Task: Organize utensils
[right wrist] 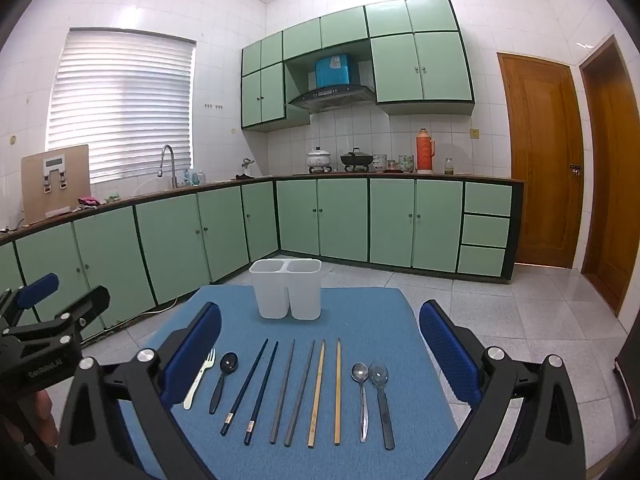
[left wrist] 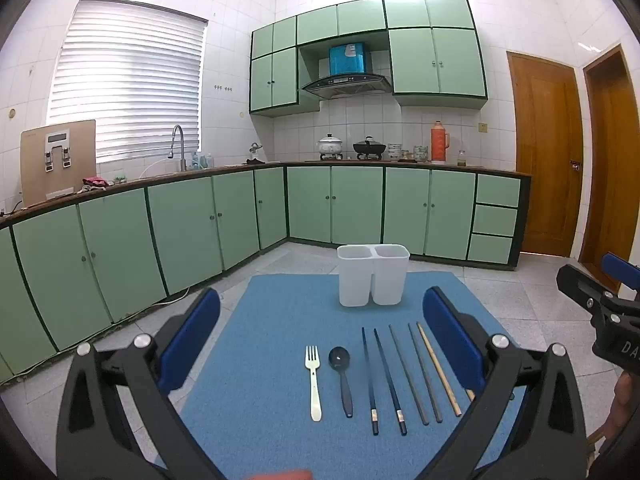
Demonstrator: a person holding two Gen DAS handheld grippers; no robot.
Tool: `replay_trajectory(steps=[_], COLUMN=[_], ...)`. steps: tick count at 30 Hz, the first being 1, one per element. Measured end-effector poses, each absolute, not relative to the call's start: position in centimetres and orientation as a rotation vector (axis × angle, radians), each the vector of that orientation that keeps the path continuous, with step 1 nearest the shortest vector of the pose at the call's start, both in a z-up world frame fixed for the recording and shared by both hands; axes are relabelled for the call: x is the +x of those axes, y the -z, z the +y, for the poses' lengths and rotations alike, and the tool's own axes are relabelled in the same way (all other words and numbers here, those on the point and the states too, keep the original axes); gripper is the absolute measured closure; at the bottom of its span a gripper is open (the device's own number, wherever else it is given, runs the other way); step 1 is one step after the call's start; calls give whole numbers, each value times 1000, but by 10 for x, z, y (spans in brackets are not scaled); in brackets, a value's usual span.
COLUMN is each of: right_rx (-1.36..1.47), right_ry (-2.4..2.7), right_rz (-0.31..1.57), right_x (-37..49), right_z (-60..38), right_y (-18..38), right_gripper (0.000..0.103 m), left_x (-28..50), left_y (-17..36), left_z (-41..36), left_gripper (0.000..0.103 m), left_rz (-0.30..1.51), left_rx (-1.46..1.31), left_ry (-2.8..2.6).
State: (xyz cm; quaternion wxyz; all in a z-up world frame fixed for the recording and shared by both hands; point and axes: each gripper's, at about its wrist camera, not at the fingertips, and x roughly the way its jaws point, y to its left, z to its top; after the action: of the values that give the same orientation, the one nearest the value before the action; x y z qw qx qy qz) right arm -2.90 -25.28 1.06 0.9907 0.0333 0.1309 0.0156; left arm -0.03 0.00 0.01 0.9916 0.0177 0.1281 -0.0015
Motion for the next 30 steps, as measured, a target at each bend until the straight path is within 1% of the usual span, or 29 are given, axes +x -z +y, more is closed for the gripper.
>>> replay_trajectory(steps=[9,30], right_rx=[69,68], right_ry=[-31,-31], right_rz=[257,257], right_x=[-31,-30], right_z=[-253,-253], right_y=[-12,-12], right_gripper=[6,6], left_x=[-9,-1], left_y=[1,-2], left_z=[-5,1], left_gripper=[5,5], left_rz=[249,251], left_rx=[37,32], left_ry=[-5,-4])
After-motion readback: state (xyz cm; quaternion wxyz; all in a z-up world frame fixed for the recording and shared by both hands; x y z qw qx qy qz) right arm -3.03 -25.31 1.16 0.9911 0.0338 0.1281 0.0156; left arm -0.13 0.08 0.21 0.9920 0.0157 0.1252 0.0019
